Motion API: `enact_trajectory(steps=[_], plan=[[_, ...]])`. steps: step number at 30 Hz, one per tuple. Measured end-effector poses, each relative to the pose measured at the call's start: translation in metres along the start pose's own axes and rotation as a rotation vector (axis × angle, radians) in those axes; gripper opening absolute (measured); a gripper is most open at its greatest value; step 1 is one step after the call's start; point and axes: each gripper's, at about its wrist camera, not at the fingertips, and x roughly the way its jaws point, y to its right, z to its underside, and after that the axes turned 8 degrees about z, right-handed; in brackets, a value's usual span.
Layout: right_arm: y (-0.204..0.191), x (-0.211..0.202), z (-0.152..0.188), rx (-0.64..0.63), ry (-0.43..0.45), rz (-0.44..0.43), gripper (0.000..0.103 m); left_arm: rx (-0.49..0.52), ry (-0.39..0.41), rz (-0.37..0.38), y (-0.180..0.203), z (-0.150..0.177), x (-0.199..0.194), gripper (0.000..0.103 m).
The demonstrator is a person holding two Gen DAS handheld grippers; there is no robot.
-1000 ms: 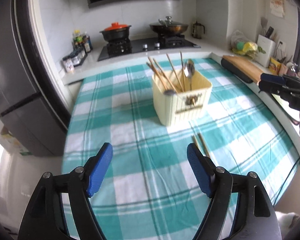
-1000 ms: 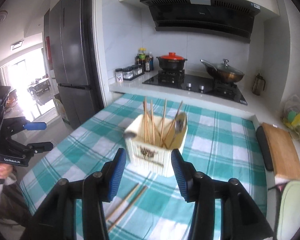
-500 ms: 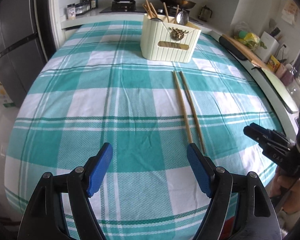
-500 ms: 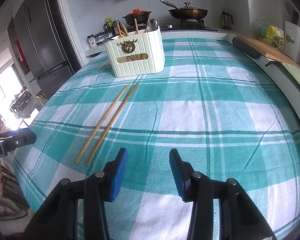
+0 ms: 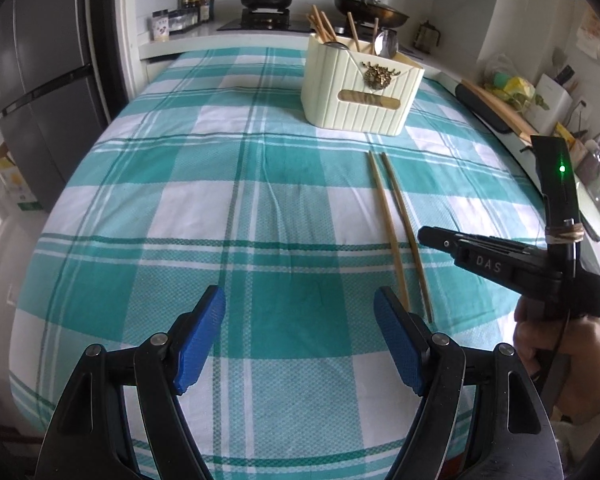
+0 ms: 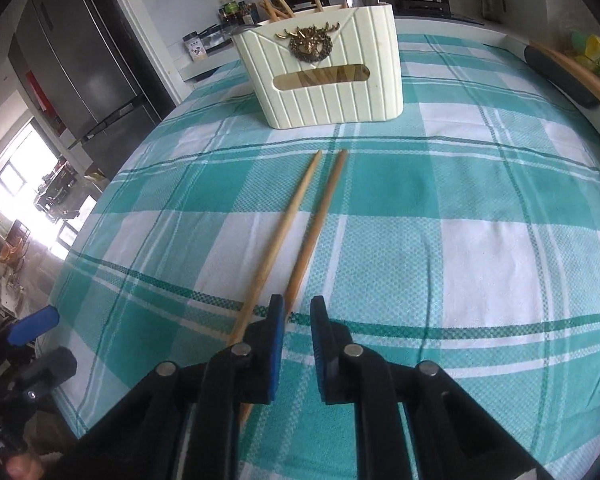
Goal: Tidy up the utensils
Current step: 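Withdraw both open tools back over the last two chopsticks, then close the right tool on one chopstick while the left tool closes on the other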
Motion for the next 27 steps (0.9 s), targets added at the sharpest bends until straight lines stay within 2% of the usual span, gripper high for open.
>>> enact_trajectory(steps=[3, 9, 11, 15, 23, 27], plan=[[-0.004, 0.004, -0.001, 0.01, -0.003, 0.001, 0.017, -0.009, -0.002, -0.002, -0.004, 0.001, 0.002, 0.078], [-0.018, 0.011, -0.002, -0.056, -0.018, 0.053, 0.016, -0.005, -0.023, 0.002, -0.004, 0.002, 0.012, 0.078], [-0.023, 0.011, -0.002, -0.108, -0.006, 0.091, 0.013, 0.008, -0.031, -0.003, -0.001, 0.002, 0.016, 0.078], [-0.016, 0.008, 0.0, -0.114, 0.021, 0.141, 0.008, 0.028, -0.038, 0.001, 0.005, 0.001, 0.019, 0.078], [0.032, -0.011, 0.016, -0.038, 0.056, 0.223, 0.005, 0.095, -0.063, 0.067, 0.035, -0.013, 0.034, 0.078], [0.061, -0.026, 0.03, 0.001, 0.066, 0.269, 0.005, 0.147, -0.088, 0.056, 0.056, -0.026, 0.062, 0.078]])
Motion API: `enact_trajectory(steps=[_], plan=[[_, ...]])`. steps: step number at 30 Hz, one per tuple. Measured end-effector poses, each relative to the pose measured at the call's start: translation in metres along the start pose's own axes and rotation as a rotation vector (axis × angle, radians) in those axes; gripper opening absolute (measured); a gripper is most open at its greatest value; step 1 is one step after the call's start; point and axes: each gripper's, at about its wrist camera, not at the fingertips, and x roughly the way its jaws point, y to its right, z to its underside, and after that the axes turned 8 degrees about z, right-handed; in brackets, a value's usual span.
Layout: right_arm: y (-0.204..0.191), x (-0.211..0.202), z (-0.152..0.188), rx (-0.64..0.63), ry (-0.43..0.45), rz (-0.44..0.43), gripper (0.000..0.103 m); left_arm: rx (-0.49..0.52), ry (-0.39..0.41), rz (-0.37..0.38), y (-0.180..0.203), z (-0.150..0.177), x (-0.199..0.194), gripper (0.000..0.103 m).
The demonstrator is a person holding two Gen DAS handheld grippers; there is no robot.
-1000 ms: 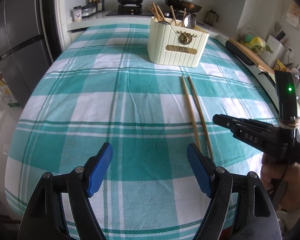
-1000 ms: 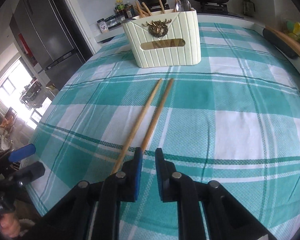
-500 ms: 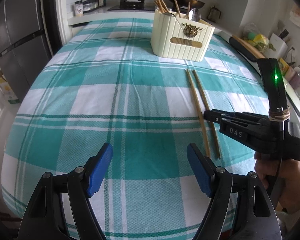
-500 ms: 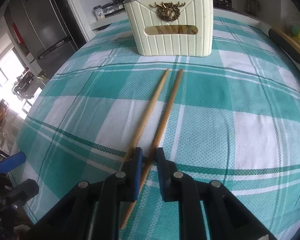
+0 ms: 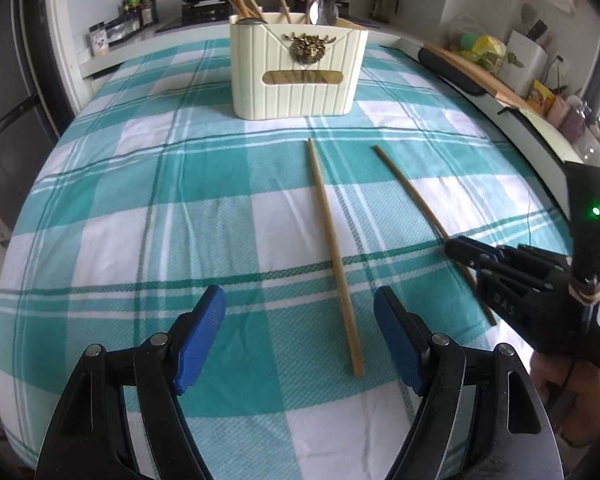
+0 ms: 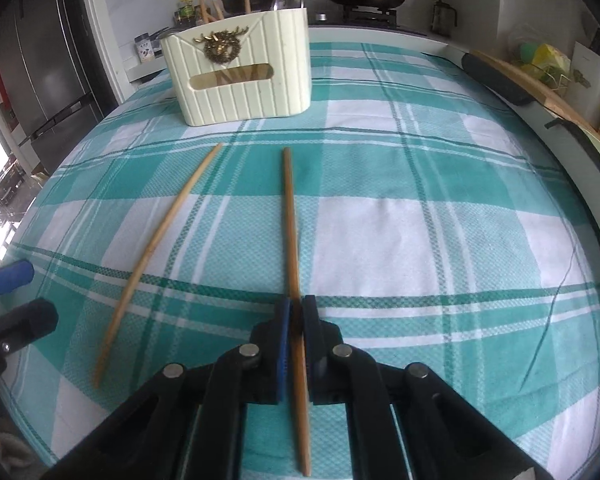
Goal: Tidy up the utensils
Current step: 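Close the right tool on one chopstick while the left tool closes on the other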
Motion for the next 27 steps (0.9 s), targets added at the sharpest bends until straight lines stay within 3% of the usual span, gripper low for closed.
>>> enact_trajectory(steps=[3, 6, 8, 9, 11, 19, 25, 27], plan=[[0.02, -0.008, 0.011, 0.02, 0.002, 0.038, 0.005, 0.007, -0.041, -0.031, 0.005, -0.009, 0.026, 0.074], [0.035, -0.014, 0.022, 0.036, 0.007, 0.063, 0.005, 0.006, -0.077, -0.055, 0.008, -0.01, 0.043, 0.064], [0.04, -0.018, 0.028, 0.036, 0.014, 0.073, 0.005, -0.005, -0.097, -0.053, 0.008, -0.007, 0.051, 0.046], [0.04, -0.02, 0.03, 0.031, 0.019, 0.077, 0.005, -0.005, -0.079, -0.058, 0.009, -0.005, 0.049, 0.044], [0.038, -0.021, 0.032, 0.015, 0.032, 0.088, 0.005, 0.008, -0.072, -0.057, 0.013, -0.002, 0.048, 0.005], [0.039, -0.027, 0.04, -0.006, 0.036, 0.114, 0.005, -0.072, -0.045, -0.135, -0.007, 0.027, 0.023, 0.005], [0.043, -0.035, 0.05, -0.007, 0.025, 0.114, 0.005, -0.142, -0.051, -0.105, -0.031, 0.056, -0.006, 0.006], [0.043, -0.036, 0.05, 0.0, 0.02, 0.089, 0.012, -0.147, -0.044, -0.084, -0.034, 0.061, -0.011, 0.007]])
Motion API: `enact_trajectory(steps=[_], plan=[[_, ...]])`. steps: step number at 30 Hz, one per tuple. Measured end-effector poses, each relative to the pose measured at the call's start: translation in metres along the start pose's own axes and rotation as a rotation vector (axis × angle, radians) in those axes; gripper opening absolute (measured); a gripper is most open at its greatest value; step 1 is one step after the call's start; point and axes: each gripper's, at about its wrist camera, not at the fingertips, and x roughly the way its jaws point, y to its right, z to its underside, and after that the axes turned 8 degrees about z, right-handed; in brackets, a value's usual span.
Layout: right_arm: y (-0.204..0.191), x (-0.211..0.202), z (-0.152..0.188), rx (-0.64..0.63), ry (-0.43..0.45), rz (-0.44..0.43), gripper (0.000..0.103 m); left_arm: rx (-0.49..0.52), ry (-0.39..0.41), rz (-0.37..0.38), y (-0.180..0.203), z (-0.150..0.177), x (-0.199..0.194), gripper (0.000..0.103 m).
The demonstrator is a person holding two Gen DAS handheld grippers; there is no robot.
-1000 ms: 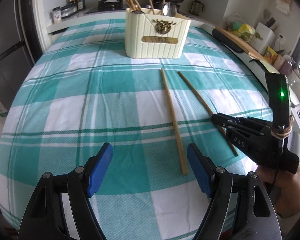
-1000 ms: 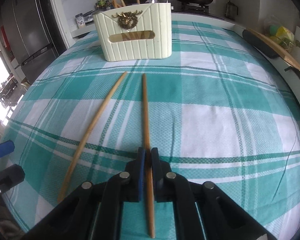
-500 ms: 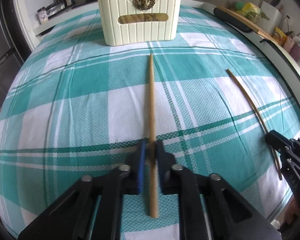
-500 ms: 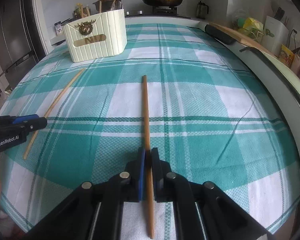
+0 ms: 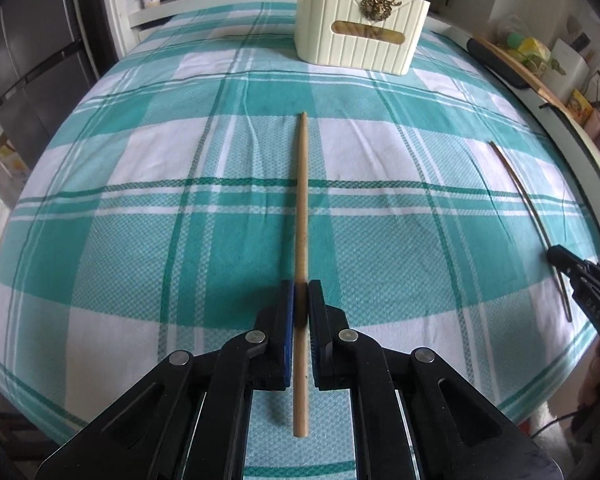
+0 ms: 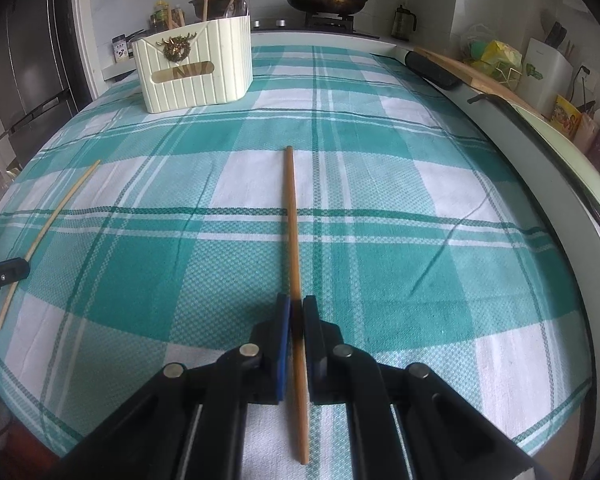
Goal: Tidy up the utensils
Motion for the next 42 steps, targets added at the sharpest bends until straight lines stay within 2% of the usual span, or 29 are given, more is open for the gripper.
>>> enact_trajectory(steps=[1, 2, 3, 4, 5, 9, 11, 14, 18, 26, 36, 42], plan=[[0.001, 0.0, -0.001, 0.006, -0.005, -0.016, 0.016, -0.001, 0.0, 0.012, -0.002, 0.0, -0.001, 0.012], [0.002, -0.001, -0.002, 0.014, -0.005, -0.031, 0.025, -0.002, -0.001, 0.024, -0.004, 0.0, -0.002, 0.024], [0.004, -0.003, -0.004, 0.021, 0.0, -0.047, 0.03, -0.002, 0.0, 0.033, -0.006, -0.001, -0.003, 0.032], [0.007, -0.006, -0.007, 0.025, 0.004, -0.059, 0.036, -0.002, 0.003, 0.042, -0.008, -0.003, -0.005, 0.045], [0.009, -0.008, -0.011, 0.025, 0.004, -0.072, 0.037, 0.002, 0.011, 0.052, -0.01, -0.005, -0.008, 0.052], [0.023, -0.007, -0.032, 0.021, -0.03, -0.147, 0.038, 0.045, 0.022, 0.087, -0.019, -0.022, -0.016, 0.06], [0.031, -0.002, -0.043, 0.021, -0.068, -0.174, 0.038, 0.066, 0.029, 0.077, -0.024, -0.032, -0.017, 0.064], [0.034, 0.011, -0.056, -0.004, -0.135, -0.198, 0.039, 0.093, 0.002, 0.072, -0.03, -0.044, -0.008, 0.064], [0.029, 0.028, -0.067, -0.027, -0.203, -0.235, 0.039, 0.094, -0.043, 0.11, -0.035, -0.054, 0.004, 0.064], [0.02, 0.045, -0.088, -0.038, -0.249, -0.255, 0.039, 0.083, -0.099, 0.169, -0.033, -0.084, 0.019, 0.063], [0.0, 0.072, -0.112, -0.122, -0.281, -0.181, 0.038, 0.158, -0.184, 0.106, -0.013, -0.107, 0.055, 0.061], [-0.018, 0.089, -0.127, -0.173, -0.267, -0.146, 0.038, 0.18, -0.198, 0.054, -0.008, -0.12, 0.068, 0.04]])
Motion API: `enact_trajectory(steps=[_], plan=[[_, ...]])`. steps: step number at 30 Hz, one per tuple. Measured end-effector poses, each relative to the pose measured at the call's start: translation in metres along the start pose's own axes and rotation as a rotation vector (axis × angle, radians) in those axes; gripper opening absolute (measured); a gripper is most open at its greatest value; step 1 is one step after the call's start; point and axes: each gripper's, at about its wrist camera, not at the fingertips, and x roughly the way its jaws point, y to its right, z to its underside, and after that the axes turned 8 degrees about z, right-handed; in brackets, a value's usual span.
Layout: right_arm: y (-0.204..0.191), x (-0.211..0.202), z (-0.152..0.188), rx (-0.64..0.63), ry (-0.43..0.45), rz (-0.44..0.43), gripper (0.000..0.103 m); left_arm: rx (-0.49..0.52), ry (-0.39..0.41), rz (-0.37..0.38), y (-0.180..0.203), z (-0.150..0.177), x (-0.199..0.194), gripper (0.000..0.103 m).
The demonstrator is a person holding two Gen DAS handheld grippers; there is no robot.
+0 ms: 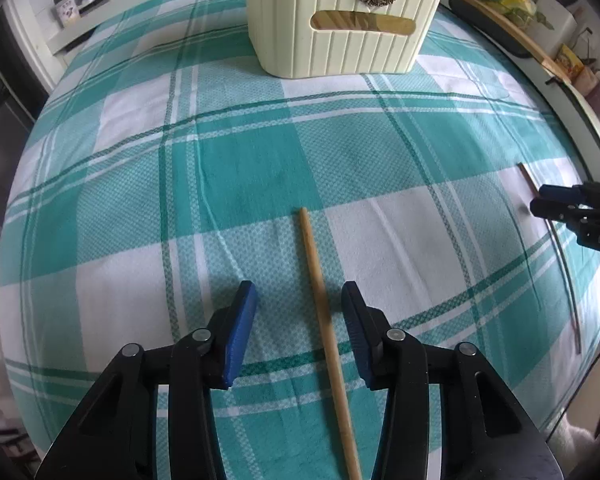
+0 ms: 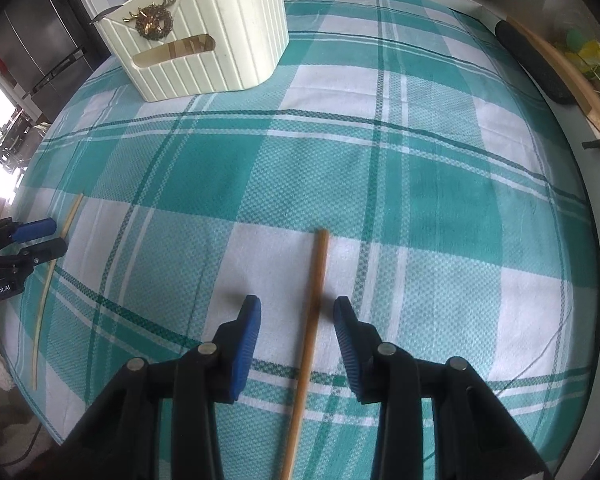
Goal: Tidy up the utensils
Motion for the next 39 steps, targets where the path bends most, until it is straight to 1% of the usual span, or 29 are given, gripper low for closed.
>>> enact_trajectory(steps=[2, 3, 4, 5, 6, 7, 8, 11, 14, 21, 26, 30, 34, 39], plan=[[-0.002, 0.003, -0.008, 0.003, 0.012, 0.017, 0.038, 0.007, -0.007, -0.009, 0.002, -0.007, 0.004, 0.034], [-0.002, 0.006, -0.012, 0.01, 0.015, 0.022, 0.038, 0.009, -0.009, -0.014, 0.003, -0.01, 0.006, 0.032], [-0.002, 0.008, -0.015, 0.017, 0.02, 0.029, 0.036, 0.013, -0.009, -0.022, 0.004, -0.012, 0.007, 0.028], [-0.002, 0.009, -0.018, 0.018, 0.026, 0.05, 0.026, 0.018, -0.003, -0.029, 0.005, -0.014, 0.008, 0.016], [-0.001, 0.01, -0.02, 0.017, 0.033, 0.065, 0.021, 0.02, 0.002, -0.033, 0.006, -0.016, 0.009, 0.01], [-0.001, 0.01, -0.022, 0.02, 0.039, 0.057, 0.013, 0.021, 0.007, -0.039, 0.006, -0.017, 0.009, 0.006], [0.001, 0.011, -0.023, 0.024, 0.04, 0.048, 0.007, 0.019, 0.014, -0.046, 0.007, -0.018, 0.009, 0.006], [0.006, 0.007, -0.023, 0.057, 0.069, 0.002, 0.006, -0.002, 0.039, -0.047, 0.007, -0.019, 0.004, 0.004], [0.011, -0.015, -0.018, 0.075, 0.144, -0.023, 0.006, -0.024, 0.111, -0.023, 0.007, -0.018, -0.02, 0.004], [0.011, -0.101, -0.007, 0.068, 0.357, -0.064, 0.006, -0.003, 0.313, 0.008, 0.019, -0.013, -0.101, 0.004], [0.006, -0.164, 0.01, 0.046, 0.518, -0.076, 0.006, 0.018, 0.424, 0.042, 0.026, 0.0, -0.15, 0.004], [0.001, -0.2, 0.024, 0.045, 0.626, -0.07, 0.006, 0.034, 0.486, 0.066, 0.032, 0.009, -0.178, 0.004], [-0.007, -0.219, 0.029, 0.043, 0.709, -0.053, 0.006, 0.033, 0.541, 0.088, 0.034, 0.009, -0.196, 0.004], [-0.015, -0.231, 0.024, 0.038, 0.771, -0.046, 0.006, 0.037, 0.586, 0.092, 0.035, 0.004, -0.209, 0.004]])
